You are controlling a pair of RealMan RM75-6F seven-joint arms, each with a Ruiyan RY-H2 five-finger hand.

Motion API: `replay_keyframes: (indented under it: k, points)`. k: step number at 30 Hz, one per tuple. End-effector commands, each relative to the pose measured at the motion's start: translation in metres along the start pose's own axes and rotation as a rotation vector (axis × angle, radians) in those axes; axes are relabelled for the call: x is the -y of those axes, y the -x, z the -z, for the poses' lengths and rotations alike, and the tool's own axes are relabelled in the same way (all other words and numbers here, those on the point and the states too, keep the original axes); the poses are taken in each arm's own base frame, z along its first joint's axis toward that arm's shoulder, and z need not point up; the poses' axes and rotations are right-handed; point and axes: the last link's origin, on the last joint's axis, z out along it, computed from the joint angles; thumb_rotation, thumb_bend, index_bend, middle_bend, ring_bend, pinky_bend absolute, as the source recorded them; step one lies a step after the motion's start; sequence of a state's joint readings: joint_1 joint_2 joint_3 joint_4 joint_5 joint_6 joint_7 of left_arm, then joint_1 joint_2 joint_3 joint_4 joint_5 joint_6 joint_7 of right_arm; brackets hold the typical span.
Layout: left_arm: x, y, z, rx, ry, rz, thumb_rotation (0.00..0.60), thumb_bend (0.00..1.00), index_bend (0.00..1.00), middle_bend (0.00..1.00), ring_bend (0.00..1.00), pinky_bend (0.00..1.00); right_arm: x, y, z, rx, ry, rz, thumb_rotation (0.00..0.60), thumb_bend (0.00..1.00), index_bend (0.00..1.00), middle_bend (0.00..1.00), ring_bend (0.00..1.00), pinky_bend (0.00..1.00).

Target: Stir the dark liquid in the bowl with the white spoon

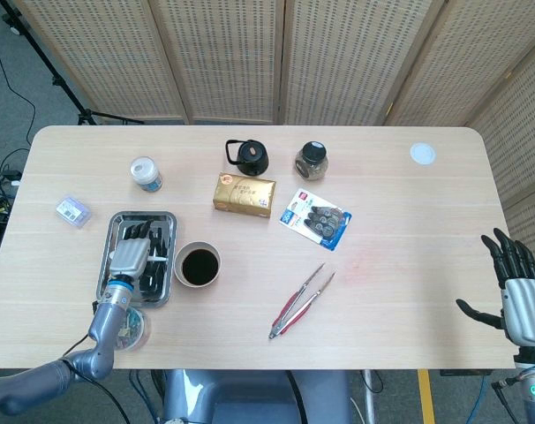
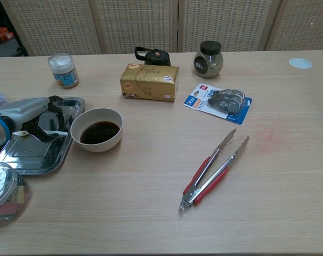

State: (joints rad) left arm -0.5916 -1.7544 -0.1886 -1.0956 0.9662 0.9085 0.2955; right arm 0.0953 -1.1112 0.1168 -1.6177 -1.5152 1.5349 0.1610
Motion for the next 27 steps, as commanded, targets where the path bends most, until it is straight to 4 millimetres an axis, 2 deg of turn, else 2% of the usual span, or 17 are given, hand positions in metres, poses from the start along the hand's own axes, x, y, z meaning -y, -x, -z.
replay_keyframes:
  k: [1, 14, 21, 27]
  points:
    - [-0.0015, 0.0017, -0.0011, 0.004, 0.002, -0.003, 0.600, 0.39, 0.51, 0.00, 0.00, 0.00, 0.0000, 0.0002, 0.0002, 0.003, -0.001, -0.001, 0.600, 0.00, 0.00, 0.00, 0.00, 0.00]
    - [-0.0038, 0.0065, -0.0058, 0.012, -0.011, -0.011, 0.600, 0.40, 0.52, 0.00, 0.00, 0.00, -0.0016, -0.0008, -0.0005, 0.005, 0.002, -0.006, 0.600, 0.00, 0.00, 0.00, 0.00, 0.00]
    - [-0.0022, 0.0061, -0.0055, 0.003, -0.015, -0.011, 0.600, 0.41, 0.63, 0.00, 0.00, 0.00, -0.0017, -0.0009, -0.0004, 0.005, 0.003, -0.009, 0.600, 0.00, 0.00, 0.00, 0.00, 0.00]
    - [0.0022, 0.0005, -0.0033, -0.021, -0.018, -0.013, 0.600, 0.45, 0.63, 0.00, 0.00, 0.00, -0.0015, -0.0006, -0.0003, 0.009, 0.001, -0.013, 0.600, 0.00, 0.00, 0.00, 0.00, 0.00]
